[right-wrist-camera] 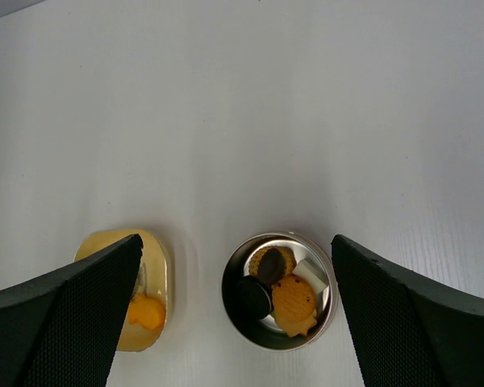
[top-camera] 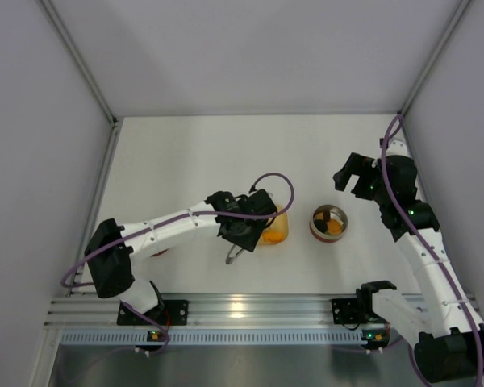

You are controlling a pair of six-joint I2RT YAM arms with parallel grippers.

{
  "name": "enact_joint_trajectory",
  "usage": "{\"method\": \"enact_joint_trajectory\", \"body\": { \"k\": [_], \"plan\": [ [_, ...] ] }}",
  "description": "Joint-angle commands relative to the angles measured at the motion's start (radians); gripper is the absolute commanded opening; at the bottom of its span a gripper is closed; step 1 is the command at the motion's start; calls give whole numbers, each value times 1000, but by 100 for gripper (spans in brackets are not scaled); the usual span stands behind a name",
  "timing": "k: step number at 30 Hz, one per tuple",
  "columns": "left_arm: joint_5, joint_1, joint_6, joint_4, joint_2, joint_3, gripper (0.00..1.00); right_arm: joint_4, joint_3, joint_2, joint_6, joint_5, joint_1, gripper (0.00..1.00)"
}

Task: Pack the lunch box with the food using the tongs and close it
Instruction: Pick up the fake food from the plate.

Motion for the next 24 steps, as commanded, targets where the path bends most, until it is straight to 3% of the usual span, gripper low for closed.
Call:
{"method": "enact_joint_trajectory", "body": {
  "k": [1, 10, 24],
  "plan": [
    [34, 5, -2, 44, -36, -9, 51, 19, 14, -17, -11, 11, -2, 100],
    [39, 5, 14, 38, -24, 24, 42, 18, 19, -16, -11, 15, -1, 99],
    [-88, 5, 19, 15, -50, 141, 40, 10, 34, -13, -16, 17, -2, 99]
  ]
}}
